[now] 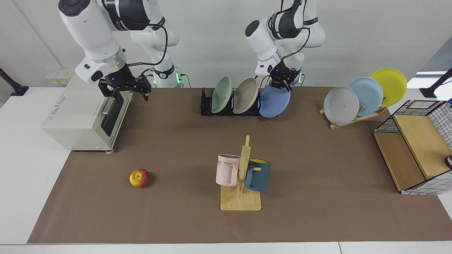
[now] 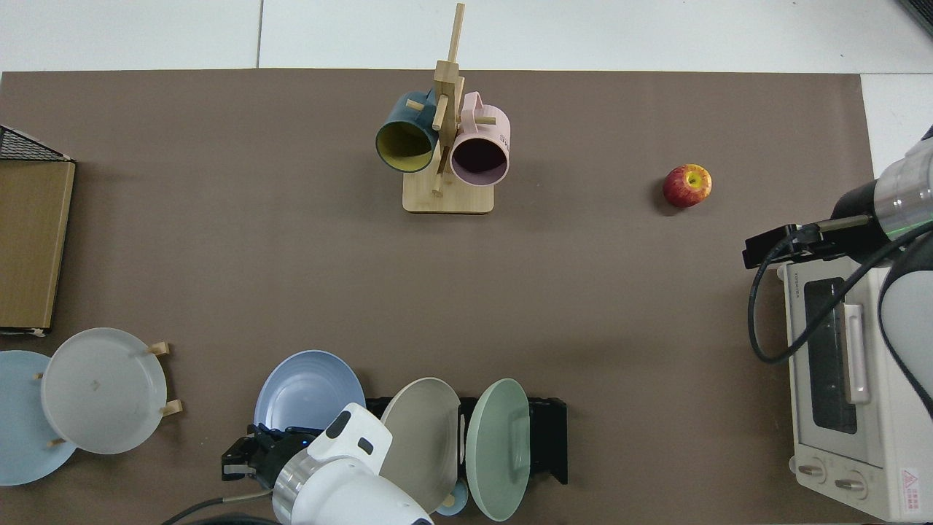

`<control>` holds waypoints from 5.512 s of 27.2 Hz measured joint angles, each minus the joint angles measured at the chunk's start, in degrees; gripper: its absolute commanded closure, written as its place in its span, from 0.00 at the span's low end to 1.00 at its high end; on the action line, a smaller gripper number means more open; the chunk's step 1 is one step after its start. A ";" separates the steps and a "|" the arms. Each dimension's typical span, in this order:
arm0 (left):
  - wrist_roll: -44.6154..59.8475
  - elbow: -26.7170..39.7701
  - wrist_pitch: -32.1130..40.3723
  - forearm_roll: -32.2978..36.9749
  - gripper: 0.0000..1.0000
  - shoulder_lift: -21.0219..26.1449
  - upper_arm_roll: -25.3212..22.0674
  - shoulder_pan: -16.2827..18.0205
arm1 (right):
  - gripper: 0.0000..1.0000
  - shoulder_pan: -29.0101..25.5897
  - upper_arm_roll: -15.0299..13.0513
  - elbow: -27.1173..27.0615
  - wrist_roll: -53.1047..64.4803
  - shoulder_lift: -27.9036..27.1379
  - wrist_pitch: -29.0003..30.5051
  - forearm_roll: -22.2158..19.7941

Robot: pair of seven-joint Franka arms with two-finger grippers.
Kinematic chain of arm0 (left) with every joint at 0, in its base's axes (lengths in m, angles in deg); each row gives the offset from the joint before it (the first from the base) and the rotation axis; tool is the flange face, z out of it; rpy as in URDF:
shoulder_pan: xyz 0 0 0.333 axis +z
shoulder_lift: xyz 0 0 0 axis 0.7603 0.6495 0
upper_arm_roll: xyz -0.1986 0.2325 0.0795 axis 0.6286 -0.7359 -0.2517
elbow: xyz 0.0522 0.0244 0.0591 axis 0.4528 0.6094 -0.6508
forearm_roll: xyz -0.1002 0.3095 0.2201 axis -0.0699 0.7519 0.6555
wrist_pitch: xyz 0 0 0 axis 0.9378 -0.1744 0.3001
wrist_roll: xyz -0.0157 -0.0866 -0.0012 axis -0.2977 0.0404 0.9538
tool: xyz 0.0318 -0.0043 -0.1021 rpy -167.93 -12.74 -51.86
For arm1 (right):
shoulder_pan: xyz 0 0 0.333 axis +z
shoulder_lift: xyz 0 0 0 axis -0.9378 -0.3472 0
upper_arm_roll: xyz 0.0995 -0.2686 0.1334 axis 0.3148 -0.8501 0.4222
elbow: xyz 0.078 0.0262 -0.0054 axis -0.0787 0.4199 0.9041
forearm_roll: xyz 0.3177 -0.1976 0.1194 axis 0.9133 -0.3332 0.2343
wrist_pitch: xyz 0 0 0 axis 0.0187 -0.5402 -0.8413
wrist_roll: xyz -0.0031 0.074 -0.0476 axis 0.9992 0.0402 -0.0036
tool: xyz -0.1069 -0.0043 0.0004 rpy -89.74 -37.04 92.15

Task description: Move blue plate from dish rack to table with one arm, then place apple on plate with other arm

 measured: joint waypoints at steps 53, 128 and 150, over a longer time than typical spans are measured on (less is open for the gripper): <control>-14.15 -24.58 -18.54 -9.79 1.00 23.27 2.07 32.87 | 0.00 -1.88 -0.57 -5.21 0.61 -17.10 18.98 -2.00; -9.87 -15.16 -32.32 -15.18 0.21 33.17 2.78 16.63 | 1.00 1.30 -0.73 -3.11 -3.35 -23.83 27.94 -9.39; -10.50 -27.08 -15.67 -14.09 0.10 29.20 2.25 22.58 | 1.00 1.74 -0.18 -3.01 -3.35 -20.54 24.16 -9.38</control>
